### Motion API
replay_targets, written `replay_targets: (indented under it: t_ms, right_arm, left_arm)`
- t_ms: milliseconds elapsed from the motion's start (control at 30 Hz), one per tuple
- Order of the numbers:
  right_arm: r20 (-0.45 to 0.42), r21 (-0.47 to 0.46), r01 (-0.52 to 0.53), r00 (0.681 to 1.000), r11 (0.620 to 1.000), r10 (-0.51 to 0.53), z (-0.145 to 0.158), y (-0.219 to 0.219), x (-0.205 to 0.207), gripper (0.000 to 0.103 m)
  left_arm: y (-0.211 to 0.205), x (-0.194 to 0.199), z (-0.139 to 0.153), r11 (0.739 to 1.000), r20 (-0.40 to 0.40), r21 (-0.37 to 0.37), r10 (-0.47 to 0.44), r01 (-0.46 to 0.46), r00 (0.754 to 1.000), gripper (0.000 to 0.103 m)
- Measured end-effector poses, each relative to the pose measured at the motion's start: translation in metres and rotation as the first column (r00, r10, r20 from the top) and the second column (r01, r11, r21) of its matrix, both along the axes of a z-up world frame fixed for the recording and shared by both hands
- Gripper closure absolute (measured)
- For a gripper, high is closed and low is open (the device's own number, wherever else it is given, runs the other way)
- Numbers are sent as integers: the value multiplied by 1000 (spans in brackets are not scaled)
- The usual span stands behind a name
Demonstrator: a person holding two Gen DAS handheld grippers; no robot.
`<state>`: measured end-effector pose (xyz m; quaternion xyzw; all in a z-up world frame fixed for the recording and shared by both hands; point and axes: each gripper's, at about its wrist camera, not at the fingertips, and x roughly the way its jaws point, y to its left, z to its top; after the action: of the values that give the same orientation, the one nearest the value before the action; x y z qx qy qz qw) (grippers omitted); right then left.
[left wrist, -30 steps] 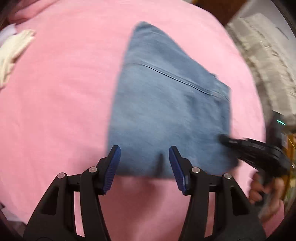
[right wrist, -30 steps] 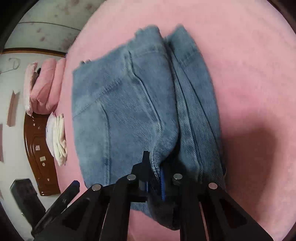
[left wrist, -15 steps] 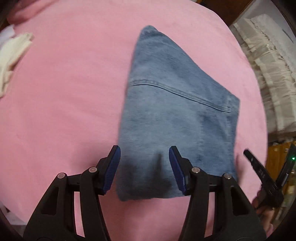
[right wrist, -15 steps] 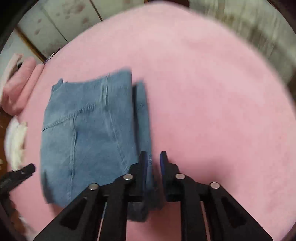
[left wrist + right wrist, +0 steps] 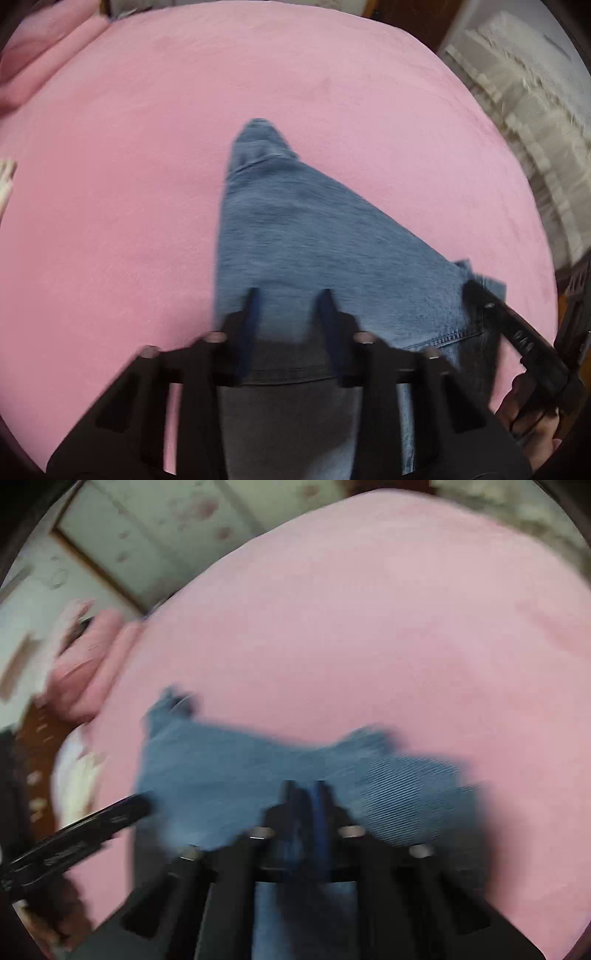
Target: Fold large clothes
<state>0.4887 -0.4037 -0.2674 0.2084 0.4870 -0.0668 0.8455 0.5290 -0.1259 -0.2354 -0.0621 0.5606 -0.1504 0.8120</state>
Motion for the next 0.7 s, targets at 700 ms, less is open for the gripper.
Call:
replay_targets:
  t_ms: [700]
  right_arm:
    - [-145,-150,76,985,986,-98,8,8,-128,98]
  left_arm:
    - [33,-86,-2,999,-76,-5,32,-32,997,85]
